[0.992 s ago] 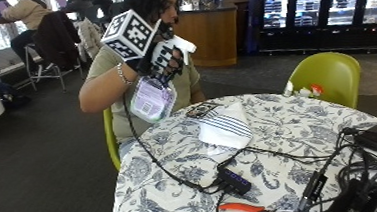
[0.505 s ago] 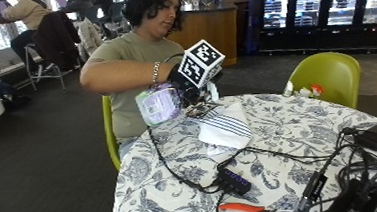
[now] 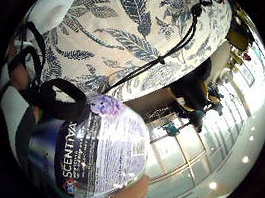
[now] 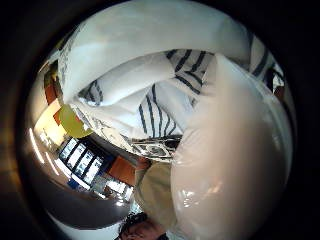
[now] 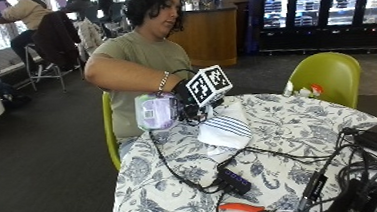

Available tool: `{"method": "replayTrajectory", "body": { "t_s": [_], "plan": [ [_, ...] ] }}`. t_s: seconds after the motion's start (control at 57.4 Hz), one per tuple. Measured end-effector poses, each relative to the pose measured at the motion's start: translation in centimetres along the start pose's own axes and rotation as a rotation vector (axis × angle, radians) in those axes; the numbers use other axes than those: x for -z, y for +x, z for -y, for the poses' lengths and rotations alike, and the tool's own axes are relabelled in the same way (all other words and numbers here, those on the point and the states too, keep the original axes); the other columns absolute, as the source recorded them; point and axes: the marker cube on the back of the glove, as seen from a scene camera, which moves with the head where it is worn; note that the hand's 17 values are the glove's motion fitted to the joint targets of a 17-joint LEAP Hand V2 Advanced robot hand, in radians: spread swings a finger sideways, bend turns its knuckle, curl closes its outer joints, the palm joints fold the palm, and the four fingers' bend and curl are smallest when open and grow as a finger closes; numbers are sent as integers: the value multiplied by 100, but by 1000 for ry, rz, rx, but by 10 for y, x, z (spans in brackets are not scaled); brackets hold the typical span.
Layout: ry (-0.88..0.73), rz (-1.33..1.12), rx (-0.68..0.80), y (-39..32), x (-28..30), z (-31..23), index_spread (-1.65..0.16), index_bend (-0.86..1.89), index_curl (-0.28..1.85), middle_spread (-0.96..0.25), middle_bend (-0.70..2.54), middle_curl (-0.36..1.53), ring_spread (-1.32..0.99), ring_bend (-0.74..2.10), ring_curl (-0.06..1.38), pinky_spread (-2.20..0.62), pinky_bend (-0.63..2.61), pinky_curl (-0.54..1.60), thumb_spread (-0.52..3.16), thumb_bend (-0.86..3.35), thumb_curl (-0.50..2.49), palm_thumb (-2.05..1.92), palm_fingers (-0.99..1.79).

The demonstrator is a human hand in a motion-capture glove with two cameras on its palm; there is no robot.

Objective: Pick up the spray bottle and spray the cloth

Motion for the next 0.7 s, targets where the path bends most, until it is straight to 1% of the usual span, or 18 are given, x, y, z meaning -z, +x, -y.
{"method": "replayTrajectory", "body": {
  "t_s": [0.104, 0.279, 0.4, 0.505, 0.592, 0.696],
  "plan": [
    [36, 63, 53, -11, 19, -18, -22, 31, 55, -15, 60, 55, -19, 70, 48, -26, 43, 42, 38, -3, 79, 98, 134],
    [234, 232, 282, -47, 81, -61, -22, 30, 56, -15, 60, 55, -19, 69, 48, -26, 42, 43, 38, -3, 80, 98, 134],
    [410, 407, 478, -78, 122, -80, -22, 29, 57, -15, 60, 55, -19, 69, 48, -26, 42, 43, 38, -3, 81, 97, 134],
    [560, 591, 635, -113, 145, -84, -22, 28, 57, -15, 59, 55, -19, 69, 48, -26, 43, 43, 39, -3, 81, 96, 134],
    [669, 722, 753, -148, 157, -81, -23, 28, 58, -15, 59, 55, -19, 68, 48, -27, 43, 43, 39, -3, 81, 96, 134],
    [735, 861, 950, -203, 158, -79, -23, 28, 58, -15, 59, 55, -19, 68, 48, -27, 43, 43, 39, -3, 82, 96, 135]
  ]
}}
